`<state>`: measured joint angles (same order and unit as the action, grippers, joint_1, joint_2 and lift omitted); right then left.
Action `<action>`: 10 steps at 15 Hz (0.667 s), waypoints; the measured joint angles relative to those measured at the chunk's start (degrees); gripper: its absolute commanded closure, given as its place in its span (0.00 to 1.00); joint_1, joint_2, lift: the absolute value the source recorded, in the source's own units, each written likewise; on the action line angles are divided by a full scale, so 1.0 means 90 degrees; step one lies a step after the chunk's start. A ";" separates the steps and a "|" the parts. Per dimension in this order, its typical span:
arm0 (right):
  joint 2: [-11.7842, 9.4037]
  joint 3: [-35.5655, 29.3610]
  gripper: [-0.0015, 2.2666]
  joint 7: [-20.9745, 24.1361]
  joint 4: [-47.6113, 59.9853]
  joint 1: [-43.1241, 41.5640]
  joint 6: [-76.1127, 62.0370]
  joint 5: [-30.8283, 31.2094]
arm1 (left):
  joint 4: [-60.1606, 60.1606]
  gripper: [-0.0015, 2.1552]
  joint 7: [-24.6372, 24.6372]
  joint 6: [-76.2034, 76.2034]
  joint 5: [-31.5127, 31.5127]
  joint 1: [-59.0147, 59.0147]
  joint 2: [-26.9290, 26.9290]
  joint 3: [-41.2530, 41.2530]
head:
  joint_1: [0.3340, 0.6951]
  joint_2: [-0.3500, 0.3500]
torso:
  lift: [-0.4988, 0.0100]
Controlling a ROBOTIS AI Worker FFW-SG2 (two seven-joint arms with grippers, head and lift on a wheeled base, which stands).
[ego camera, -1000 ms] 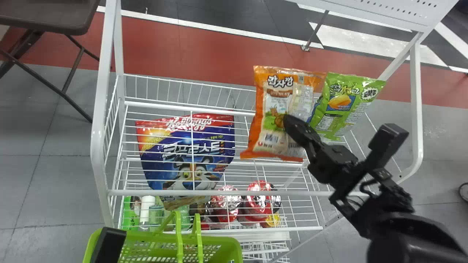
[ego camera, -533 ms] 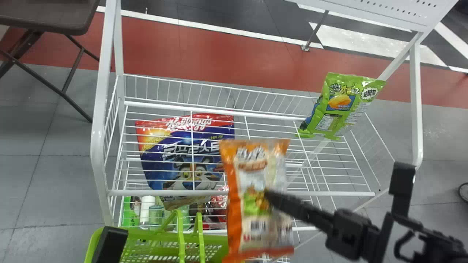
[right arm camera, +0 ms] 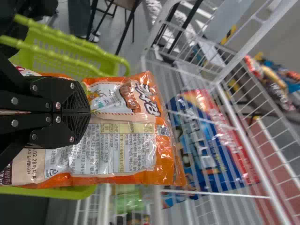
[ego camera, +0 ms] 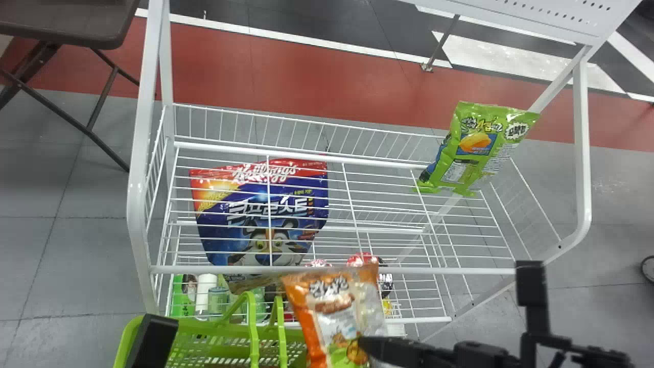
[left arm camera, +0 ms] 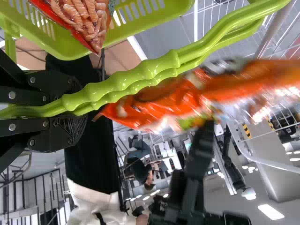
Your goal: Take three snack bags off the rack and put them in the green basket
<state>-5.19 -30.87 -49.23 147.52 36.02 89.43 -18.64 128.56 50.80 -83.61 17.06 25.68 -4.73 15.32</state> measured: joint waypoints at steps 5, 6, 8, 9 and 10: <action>-0.0257 0.1143 0.98 0.0132 -0.0736 0.0138 0.0001 0.0586 | 0.0135 0.67 0.0000 -0.0065 0.0033 0.0008 -0.0015 -0.0026 | 1.00 0.00 | 0.93; -0.0260 0.1338 0.98 0.0180 -0.0781 0.0144 0.0001 0.0606 | 0.0137 0.67 0.0000 -0.0065 0.0033 0.0008 -0.0013 -0.0006 | 1.00 0.00 | 0.93; -0.0261 0.1799 0.98 0.0209 -0.0942 0.0128 0.0001 0.0629 | 0.0136 0.67 0.0000 -0.0065 0.0032 0.0008 -0.0003 0.0038 | 1.00 0.00 | 0.93; -0.0259 0.2011 0.98 0.0206 -0.1060 0.0104 0.0001 0.0633 | 0.0136 0.67 0.0003 -0.0065 0.0037 0.0009 -0.0002 0.0049 | 1.00 0.00 | 0.93; -0.0254 0.2163 0.97 0.0194 -0.1188 0.0087 -0.0055 0.0628 | 0.0135 0.67 0.0004 -0.0064 0.0040 0.0013 -0.0002 0.0053 | 1.00 0.00 | 0.93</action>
<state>-7.48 -11.40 -47.48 136.84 36.80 88.93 -12.99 129.77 50.84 -84.18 17.42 25.79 -4.75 15.80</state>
